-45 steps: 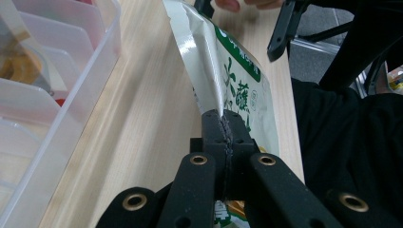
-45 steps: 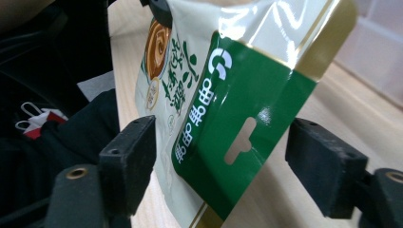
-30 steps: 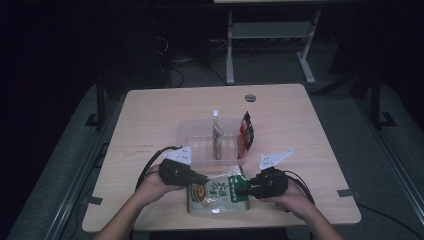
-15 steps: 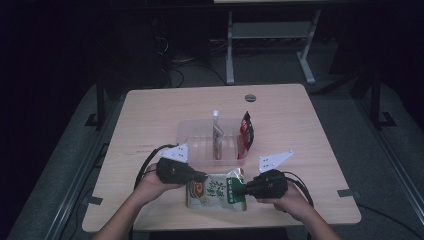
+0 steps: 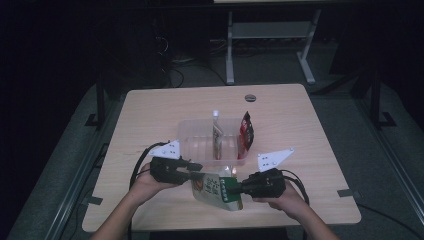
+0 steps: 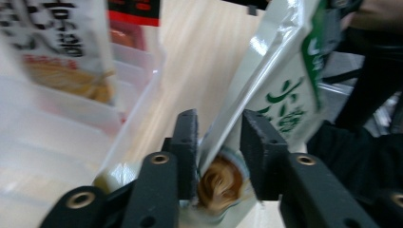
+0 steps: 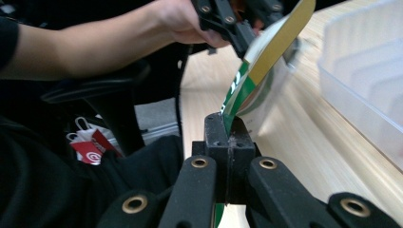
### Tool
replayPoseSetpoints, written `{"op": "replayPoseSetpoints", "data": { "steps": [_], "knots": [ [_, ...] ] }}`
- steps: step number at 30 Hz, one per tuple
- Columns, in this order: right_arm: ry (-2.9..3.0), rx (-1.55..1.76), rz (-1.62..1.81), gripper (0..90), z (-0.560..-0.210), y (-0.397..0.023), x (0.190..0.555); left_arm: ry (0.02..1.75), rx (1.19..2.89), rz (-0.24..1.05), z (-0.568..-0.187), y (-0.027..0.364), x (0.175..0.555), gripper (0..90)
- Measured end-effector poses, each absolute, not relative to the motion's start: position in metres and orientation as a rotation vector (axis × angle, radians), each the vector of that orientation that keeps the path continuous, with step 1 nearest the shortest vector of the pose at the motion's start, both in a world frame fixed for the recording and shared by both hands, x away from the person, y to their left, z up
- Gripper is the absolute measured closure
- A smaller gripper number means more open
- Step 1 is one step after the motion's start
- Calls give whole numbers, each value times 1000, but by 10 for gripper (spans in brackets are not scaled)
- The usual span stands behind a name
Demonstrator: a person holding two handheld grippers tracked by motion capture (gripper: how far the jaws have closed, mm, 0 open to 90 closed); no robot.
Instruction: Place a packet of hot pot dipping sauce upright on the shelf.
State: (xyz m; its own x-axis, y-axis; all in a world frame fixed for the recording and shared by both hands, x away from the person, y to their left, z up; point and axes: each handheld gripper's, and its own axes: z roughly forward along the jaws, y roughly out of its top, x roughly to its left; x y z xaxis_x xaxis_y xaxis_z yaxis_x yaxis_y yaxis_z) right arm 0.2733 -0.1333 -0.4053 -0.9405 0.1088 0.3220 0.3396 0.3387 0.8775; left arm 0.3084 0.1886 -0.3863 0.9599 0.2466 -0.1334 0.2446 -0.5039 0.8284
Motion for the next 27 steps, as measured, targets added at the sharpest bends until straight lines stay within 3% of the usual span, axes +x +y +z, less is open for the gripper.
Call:
{"op": "replayPoseSetpoints", "data": {
  "steps": [3, 10, 17, 27],
  "knots": [
    [-2379, -388, -1669, 900, -400, -133, 271, 387, 2094, 45, -382, 200, 304, 524],
    [-2367, -340, -1715, 900, -388, -133, 269, 447, 2114, 77, -385, 224, 289, 459],
    [-2405, -306, -1718, 900, -379, -125, 269, 540, 2170, 51, -408, 238, 274, 337],
    [-2449, -266, -1759, 900, -366, -117, 269, 585, 2190, 5, -419, 241, 273, 287]
  ]
}}
